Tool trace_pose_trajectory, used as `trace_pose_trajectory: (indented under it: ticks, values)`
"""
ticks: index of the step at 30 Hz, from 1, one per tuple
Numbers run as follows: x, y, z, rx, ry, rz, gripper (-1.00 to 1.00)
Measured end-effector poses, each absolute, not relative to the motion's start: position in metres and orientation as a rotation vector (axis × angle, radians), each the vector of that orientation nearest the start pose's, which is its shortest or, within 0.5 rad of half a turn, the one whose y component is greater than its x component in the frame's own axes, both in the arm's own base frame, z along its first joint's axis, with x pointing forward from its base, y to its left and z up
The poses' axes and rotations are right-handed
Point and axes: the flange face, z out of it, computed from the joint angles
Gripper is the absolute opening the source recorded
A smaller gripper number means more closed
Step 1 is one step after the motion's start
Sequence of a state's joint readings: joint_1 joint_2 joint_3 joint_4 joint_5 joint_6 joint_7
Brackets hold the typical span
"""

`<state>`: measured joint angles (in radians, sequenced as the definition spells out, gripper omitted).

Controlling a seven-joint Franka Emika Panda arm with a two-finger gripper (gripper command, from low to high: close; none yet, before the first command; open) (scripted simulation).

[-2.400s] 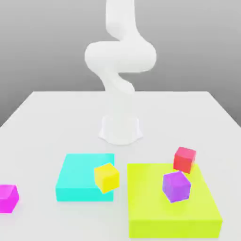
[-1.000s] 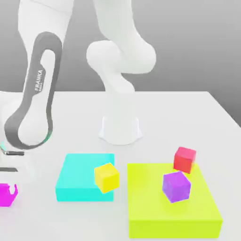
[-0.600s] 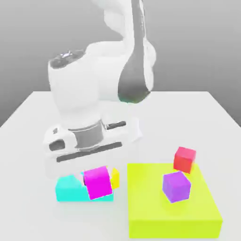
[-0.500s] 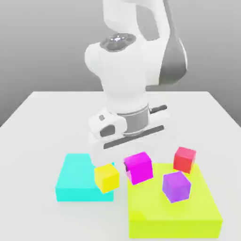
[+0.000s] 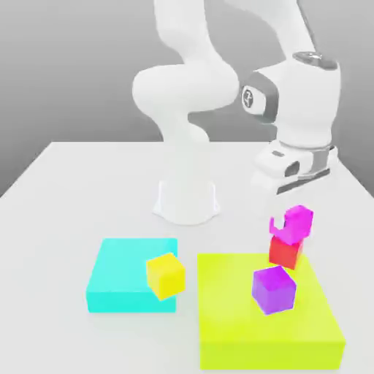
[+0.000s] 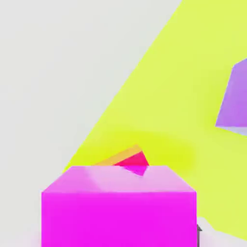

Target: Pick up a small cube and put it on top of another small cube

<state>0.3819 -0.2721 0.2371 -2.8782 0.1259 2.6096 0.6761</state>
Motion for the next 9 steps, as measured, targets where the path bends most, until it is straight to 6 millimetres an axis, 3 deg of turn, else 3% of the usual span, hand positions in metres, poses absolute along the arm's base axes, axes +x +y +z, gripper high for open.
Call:
trace_pose_trajectory:
  ticks: [4, 9]
  values:
    - [0.29, 0.194, 0.26, -3.13, 0.273, 0.0, 1.0]
    - [0.29, 0.195, 0.309, -3.131, 0.273, -0.001, 1.0]
